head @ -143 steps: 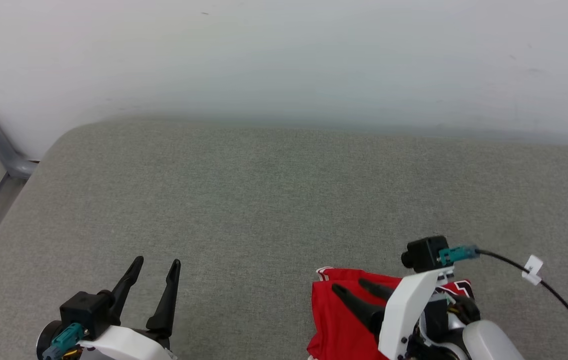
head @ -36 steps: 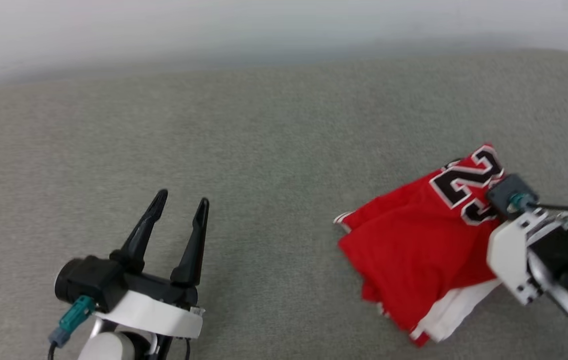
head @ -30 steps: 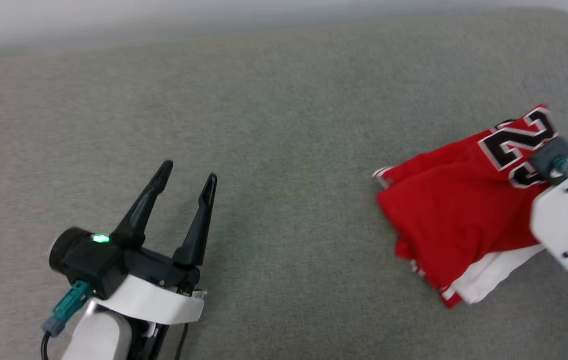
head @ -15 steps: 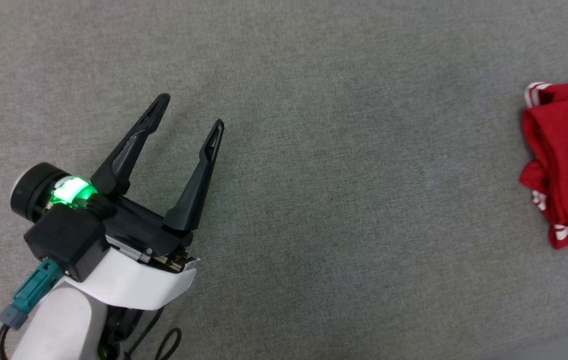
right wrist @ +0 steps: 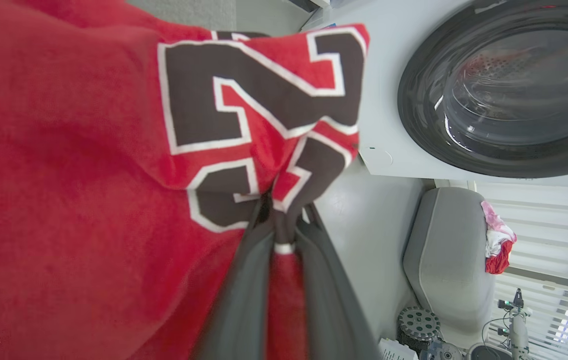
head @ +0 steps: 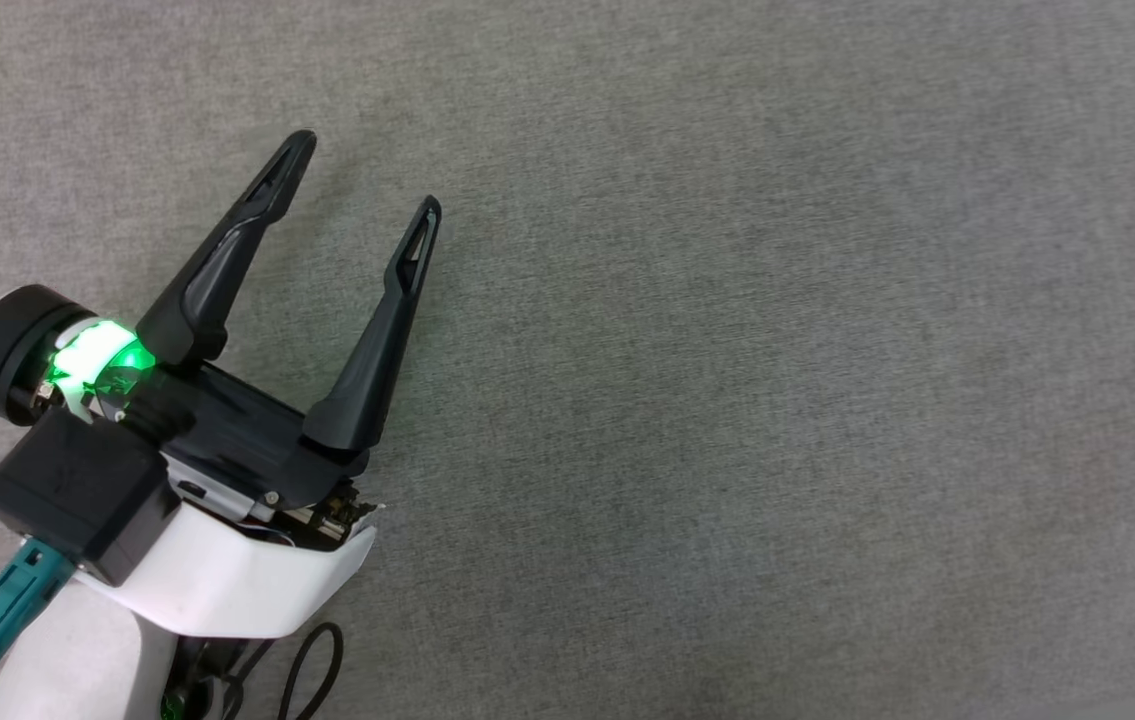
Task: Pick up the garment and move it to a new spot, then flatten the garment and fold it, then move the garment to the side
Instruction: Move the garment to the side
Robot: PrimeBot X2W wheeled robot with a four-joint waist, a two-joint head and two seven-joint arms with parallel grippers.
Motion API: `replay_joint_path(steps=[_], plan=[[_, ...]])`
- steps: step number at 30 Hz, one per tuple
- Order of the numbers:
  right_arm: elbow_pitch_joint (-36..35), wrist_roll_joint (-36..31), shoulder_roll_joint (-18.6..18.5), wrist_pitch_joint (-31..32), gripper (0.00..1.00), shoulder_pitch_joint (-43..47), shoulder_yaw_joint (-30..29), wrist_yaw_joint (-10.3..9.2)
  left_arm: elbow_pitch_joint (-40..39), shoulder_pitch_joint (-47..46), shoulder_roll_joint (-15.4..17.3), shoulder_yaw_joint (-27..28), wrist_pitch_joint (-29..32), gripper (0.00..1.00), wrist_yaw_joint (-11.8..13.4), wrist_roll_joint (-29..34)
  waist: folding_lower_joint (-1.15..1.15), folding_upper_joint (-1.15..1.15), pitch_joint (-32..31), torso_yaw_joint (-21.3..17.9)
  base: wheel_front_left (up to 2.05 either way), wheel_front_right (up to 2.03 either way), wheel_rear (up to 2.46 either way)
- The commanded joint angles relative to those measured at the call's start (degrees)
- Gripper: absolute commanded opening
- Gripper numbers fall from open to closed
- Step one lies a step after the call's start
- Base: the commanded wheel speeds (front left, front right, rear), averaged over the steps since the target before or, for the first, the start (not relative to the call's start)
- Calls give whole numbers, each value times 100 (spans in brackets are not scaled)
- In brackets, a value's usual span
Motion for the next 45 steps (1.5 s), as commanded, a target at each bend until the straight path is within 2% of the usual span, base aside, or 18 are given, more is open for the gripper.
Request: replay_joint_path(steps=[1, 7, 8, 15, 23, 29, 37, 45], plan=[[66, -92, 65, -59, 0, -116, -95, -11, -32, -62, 11, 21, 1, 100, 22, 15, -1, 0, 38, 29, 0, 0, 0], [185, -383, 300, -133, 0, -160, -400, -11, 10, -11, 23, 6, -36, 100, 56, 10, -1, 0, -3, 51, 0, 0, 0], [171, -416, 342, -131, 100, -156, -438, -11, 43, 2, 13, -4, -49, 100, 59, 4, -1, 0, -39, 53, 0, 0, 0], [-164, -586, 467, -265, 100, -93, -451, -11, 389, 133, -79, -21, -276, 100, 108, -70, -1, 0, -465, 85, 0, 0, 0], [-991, -109, 719, -404, 100, 125, -109, -11, 1129, 529, -247, 130, -670, 100, 223, -300, -1, 0, -1395, 227, 0, 0, 0], [-1908, 482, 1116, -487, 100, 491, 160, -11, 1577, 875, -386, 304, -827, 100, 312, -470, -1, 0, -2034, 433, 0, 0, 0], [-3121, 1189, 1835, -785, 100, 1273, 355, -10, 2047, 1344, -562, 437, -891, 100, 375, -596, -1, 0, -2718, 745, 0, 0, 0], [-3774, 1636, 2706, -1284, 100, 2219, 449, -10, 2373, 1677, -762, 483, -919, 100, 370, -633, -1, 0, -3201, 996, 0, 0, 0]])
